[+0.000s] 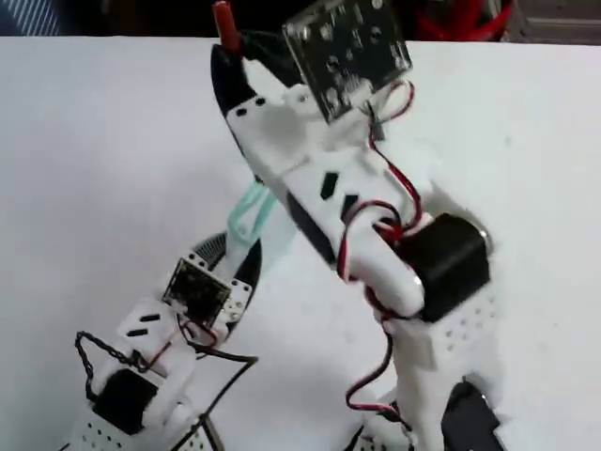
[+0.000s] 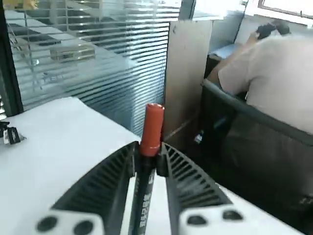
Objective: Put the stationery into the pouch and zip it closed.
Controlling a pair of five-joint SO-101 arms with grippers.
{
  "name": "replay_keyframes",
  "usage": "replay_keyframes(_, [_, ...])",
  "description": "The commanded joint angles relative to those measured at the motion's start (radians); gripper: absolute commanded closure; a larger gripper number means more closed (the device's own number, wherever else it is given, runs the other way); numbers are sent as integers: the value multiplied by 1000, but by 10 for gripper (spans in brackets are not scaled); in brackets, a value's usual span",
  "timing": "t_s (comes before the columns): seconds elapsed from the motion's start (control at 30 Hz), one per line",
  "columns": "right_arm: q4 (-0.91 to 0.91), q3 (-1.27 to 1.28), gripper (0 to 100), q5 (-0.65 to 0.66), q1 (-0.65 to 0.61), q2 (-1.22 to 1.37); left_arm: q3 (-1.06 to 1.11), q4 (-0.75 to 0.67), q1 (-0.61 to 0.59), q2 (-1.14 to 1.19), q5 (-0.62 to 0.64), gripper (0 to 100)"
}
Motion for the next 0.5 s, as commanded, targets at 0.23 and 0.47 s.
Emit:
replay_keyframes(0.23, [-53,275,981,-41,16,-58,-8,-26,-5,-1,-11,977])
replay_keyframes(0.47, [-260,568,981,-91,13,-249,-6,-26,-5,-1,-11,977])
